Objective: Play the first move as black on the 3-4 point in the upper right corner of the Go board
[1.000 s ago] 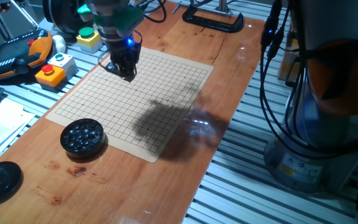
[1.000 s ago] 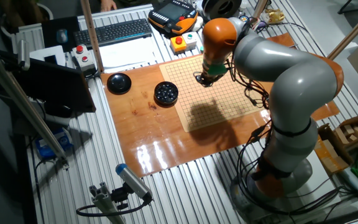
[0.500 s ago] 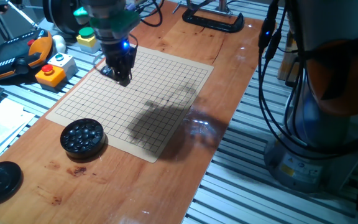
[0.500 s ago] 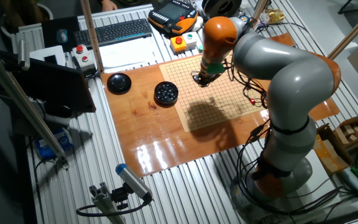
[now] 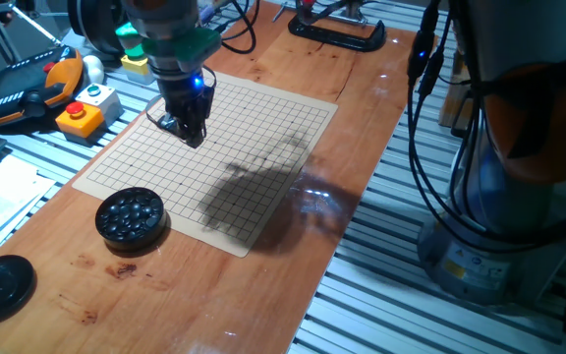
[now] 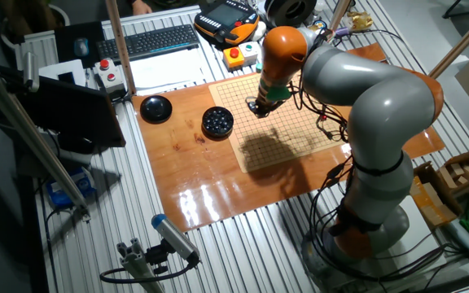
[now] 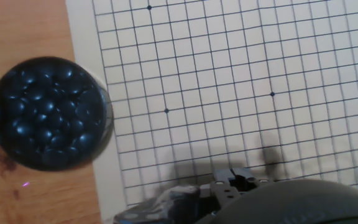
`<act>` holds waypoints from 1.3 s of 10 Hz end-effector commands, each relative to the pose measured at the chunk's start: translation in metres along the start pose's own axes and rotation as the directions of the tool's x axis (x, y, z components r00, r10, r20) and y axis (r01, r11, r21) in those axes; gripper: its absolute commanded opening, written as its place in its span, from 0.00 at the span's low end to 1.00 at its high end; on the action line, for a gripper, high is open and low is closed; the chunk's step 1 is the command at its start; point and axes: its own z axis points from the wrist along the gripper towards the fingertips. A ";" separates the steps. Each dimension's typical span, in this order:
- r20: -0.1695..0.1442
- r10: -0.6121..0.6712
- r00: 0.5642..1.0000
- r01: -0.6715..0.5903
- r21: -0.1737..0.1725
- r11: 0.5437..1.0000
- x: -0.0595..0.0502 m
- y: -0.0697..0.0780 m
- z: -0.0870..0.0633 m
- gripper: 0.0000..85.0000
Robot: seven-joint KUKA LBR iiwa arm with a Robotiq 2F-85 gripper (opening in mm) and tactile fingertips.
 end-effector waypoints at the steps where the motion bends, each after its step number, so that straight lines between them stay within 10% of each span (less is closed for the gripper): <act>1: 0.008 0.009 1.000 -0.009 -0.006 1.000 0.000 0.000 0.000 0.01; 13: 0.000 -0.004 1.000 0.004 -0.007 1.000 0.000 0.000 0.000 0.01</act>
